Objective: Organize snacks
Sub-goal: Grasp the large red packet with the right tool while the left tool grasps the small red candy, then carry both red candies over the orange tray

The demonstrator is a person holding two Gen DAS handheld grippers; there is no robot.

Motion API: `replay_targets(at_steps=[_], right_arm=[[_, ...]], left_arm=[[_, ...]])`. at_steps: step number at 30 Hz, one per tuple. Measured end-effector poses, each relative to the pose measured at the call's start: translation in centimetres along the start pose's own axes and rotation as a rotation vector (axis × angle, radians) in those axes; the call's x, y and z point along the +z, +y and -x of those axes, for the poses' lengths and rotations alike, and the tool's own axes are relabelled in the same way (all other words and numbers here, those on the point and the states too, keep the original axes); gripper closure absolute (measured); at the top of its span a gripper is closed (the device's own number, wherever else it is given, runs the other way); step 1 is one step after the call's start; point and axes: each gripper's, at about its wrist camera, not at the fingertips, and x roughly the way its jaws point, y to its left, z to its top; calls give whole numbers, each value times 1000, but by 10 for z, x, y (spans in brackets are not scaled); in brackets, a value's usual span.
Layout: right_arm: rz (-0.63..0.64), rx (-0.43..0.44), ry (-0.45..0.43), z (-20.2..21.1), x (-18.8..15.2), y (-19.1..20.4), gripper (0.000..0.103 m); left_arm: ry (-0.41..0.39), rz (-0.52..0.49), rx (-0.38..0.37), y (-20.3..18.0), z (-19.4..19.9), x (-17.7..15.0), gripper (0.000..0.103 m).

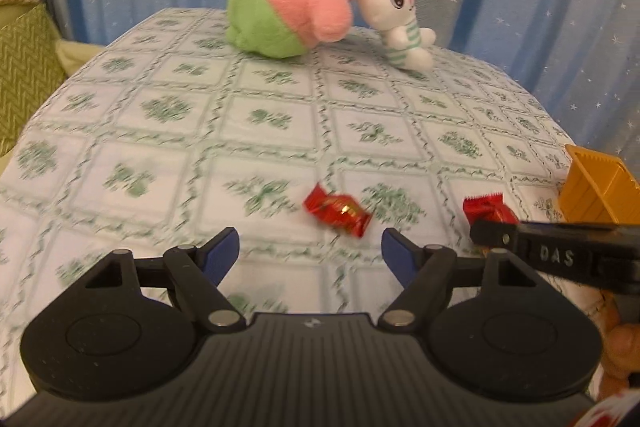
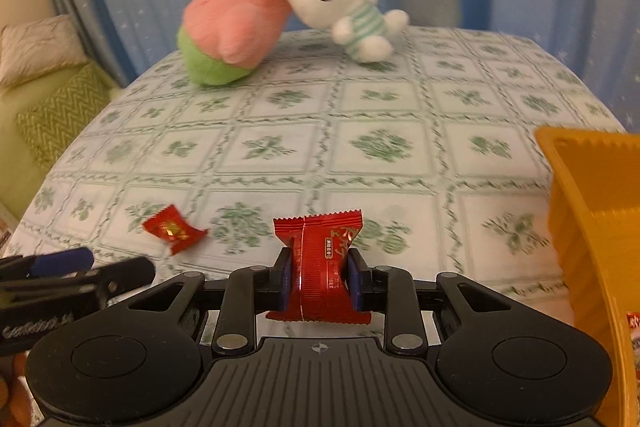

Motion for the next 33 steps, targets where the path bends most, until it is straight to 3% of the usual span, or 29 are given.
replay_targets(at_steps=[7,11,18,21,33], right_arm=[[-18,-6,0,0,-1,-10,75],[-30,-7,-2,-2,-1,-12,75],[-33,-11,-13,-2,1,-13,75],[-32,-17,-14,-3,0,-14,75],[-26,1,-30,1,0,-10,75]], left_arm=[[-4,7,-73,-8,-20,3,53],[-21,19,-113,-11,-25,5,57],[-37,4,-58,-20,-36,10,66],[-38,-35,-16,-26,-38,9,82],[-20,-124,78,-34,-22,14,84]])
